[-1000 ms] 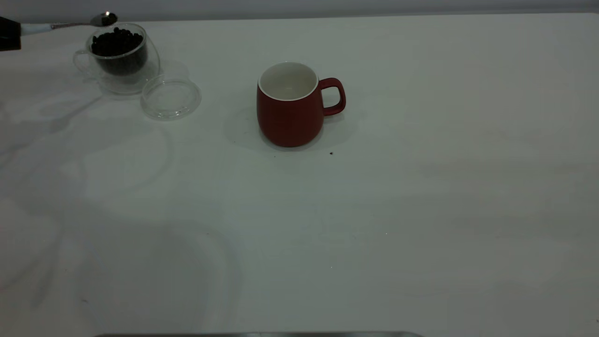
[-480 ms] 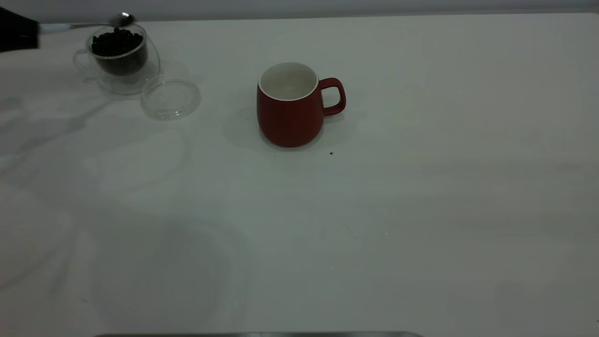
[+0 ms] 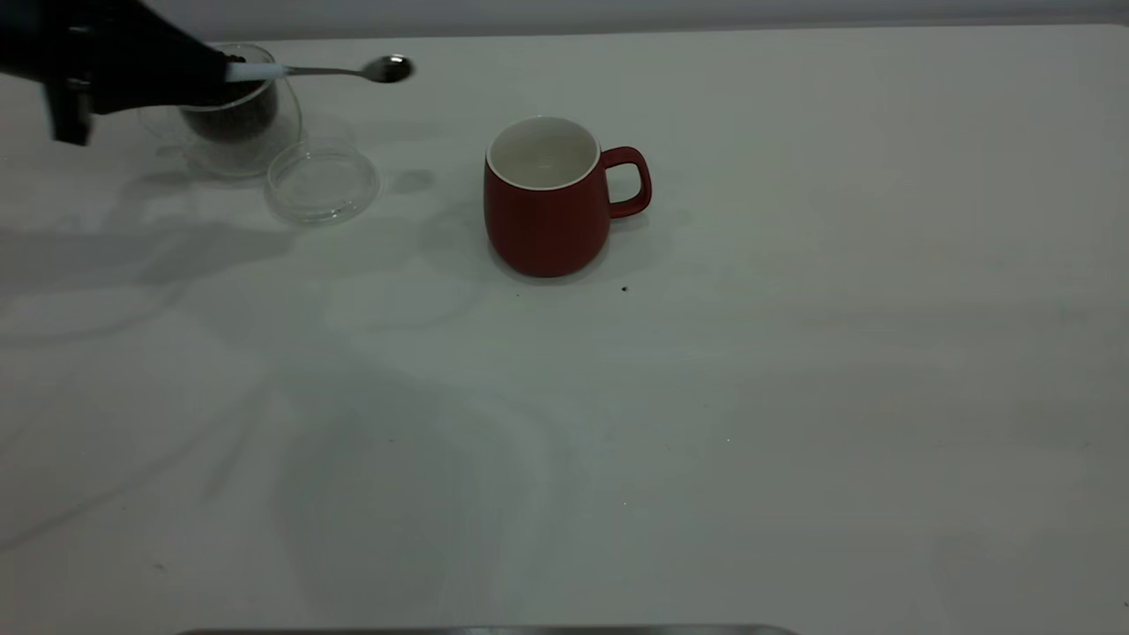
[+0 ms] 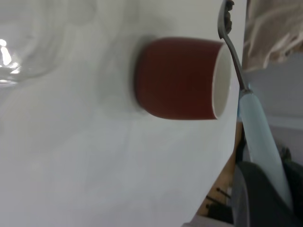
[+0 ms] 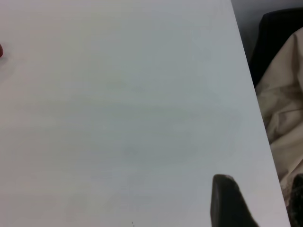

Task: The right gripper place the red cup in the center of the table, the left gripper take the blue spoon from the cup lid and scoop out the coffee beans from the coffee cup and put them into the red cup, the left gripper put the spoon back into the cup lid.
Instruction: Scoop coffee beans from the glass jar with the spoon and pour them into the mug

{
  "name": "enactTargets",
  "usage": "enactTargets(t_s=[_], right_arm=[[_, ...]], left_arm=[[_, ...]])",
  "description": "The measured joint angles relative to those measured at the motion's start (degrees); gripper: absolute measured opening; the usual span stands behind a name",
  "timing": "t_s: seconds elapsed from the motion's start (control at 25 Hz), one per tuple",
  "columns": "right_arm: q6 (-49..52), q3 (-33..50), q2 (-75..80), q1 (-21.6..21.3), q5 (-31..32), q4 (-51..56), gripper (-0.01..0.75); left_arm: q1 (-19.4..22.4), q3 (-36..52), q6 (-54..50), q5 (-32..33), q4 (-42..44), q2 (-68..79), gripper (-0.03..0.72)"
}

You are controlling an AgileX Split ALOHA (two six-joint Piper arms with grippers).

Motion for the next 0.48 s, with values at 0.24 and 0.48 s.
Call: enactTargets(t_s=[0.24,0.48], right_arm=[[0.0,0.0,0.0,0.0,0.0,0.0,0.347],[0.0,0.0,0.0,0.0,0.0,0.0,0.347]], left_arm=[[-4.5,0.0,0.0,0.0,-2.8,0.0,0.126],[-7.5,0.0,0.0,0.0,-3.1,0.0,0.126]])
